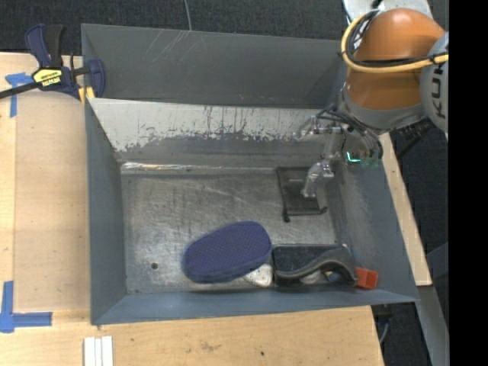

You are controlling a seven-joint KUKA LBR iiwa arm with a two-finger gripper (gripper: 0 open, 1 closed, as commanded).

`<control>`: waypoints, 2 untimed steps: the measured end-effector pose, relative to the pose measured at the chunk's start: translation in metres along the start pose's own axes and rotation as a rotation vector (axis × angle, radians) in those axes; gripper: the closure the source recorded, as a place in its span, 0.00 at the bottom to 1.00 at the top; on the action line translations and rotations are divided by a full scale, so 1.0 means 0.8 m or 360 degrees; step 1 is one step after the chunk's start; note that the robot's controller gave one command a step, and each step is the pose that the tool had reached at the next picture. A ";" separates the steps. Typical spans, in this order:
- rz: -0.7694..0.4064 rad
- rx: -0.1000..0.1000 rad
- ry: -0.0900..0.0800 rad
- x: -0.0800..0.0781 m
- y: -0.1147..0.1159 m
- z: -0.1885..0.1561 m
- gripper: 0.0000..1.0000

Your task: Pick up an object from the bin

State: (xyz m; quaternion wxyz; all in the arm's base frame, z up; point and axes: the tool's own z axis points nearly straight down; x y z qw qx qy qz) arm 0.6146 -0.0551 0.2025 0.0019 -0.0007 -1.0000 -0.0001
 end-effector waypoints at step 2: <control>0.0970 -0.0002 -0.0017 0.015 -0.076 0.126 0.00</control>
Offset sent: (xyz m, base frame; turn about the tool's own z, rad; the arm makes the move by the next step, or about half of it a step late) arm -0.0133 -0.0442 -0.1325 0.2512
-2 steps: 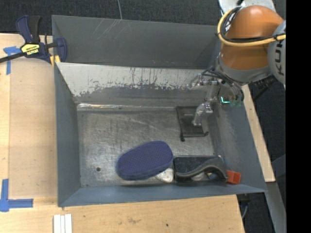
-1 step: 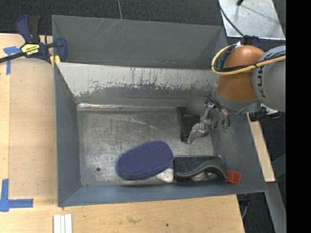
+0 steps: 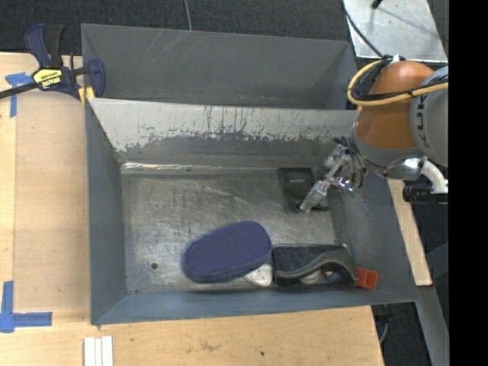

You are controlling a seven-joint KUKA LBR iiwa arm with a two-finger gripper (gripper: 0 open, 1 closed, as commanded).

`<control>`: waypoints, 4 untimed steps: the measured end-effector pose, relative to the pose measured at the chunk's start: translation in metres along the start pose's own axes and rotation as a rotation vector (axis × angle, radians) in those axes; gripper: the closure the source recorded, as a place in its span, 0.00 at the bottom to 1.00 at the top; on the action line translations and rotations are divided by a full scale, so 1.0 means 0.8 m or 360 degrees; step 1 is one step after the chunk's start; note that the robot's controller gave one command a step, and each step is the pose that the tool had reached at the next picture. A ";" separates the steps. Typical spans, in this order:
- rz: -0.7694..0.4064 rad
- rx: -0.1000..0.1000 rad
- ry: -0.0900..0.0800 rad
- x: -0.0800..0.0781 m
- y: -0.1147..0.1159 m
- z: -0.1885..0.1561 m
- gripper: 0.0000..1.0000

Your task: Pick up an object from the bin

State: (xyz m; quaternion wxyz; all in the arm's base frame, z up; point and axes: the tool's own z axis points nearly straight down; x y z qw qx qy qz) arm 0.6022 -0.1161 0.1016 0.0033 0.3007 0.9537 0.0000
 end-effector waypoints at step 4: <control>0.0152 -0.0006 -0.0016 0.007 0.021 0.029 1.00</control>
Offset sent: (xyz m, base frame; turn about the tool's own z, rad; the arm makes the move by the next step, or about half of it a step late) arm 0.0028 0.0156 0.0115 -0.1046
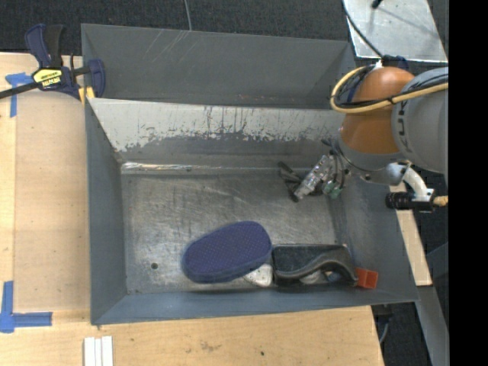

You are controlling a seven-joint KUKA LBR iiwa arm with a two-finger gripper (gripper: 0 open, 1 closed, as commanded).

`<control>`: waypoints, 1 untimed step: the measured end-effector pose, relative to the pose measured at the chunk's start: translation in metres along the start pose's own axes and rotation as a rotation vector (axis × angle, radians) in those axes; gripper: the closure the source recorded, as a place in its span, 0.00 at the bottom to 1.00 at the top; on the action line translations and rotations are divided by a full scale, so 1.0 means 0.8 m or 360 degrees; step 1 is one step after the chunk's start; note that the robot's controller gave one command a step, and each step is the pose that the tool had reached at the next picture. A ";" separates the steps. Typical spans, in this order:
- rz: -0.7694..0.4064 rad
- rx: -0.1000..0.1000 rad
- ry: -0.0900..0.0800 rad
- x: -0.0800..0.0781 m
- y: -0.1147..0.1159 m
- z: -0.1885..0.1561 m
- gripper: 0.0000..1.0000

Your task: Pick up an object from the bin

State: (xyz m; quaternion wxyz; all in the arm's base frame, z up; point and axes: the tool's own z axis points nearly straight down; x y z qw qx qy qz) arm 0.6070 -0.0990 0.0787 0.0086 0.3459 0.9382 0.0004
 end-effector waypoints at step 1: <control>-0.0004 0.0002 0.0009 -0.005 0.002 -0.098 1.00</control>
Offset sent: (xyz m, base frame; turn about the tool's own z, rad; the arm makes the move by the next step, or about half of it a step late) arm -0.0002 -0.0001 0.0728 -0.0001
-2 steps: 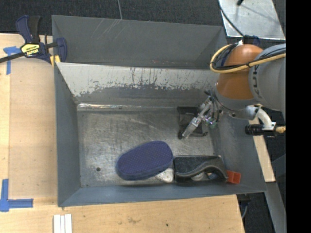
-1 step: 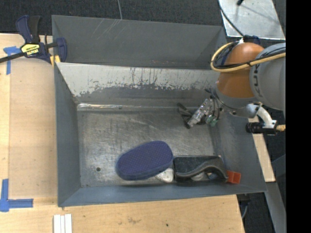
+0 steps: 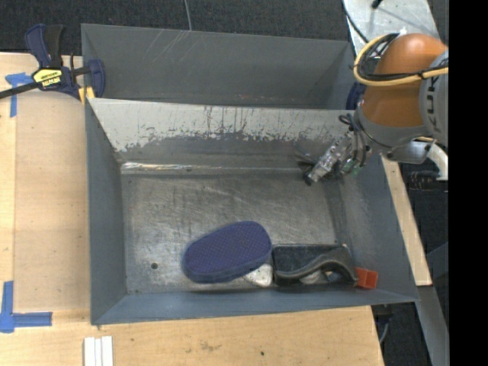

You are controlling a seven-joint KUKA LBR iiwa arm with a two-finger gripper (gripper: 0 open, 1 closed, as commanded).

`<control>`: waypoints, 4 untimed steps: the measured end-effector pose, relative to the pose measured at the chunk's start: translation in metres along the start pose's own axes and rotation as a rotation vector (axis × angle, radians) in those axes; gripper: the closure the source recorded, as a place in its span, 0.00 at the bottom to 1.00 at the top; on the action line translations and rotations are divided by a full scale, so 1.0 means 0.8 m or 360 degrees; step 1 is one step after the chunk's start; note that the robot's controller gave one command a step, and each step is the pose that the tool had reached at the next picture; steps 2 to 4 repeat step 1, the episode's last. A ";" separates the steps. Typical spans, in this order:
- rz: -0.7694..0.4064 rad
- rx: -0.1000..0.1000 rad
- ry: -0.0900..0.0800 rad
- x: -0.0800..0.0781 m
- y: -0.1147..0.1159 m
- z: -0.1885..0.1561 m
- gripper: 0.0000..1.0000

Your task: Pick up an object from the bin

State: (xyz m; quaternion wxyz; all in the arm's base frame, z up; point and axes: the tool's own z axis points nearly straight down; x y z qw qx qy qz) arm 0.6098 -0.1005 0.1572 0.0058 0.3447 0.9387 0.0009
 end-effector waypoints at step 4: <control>-0.0004 0.0003 0.0004 -0.003 0.001 -0.052 1.00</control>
Offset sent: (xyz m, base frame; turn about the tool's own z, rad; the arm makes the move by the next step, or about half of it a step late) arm 0.0000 0.0002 0.0378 0.0000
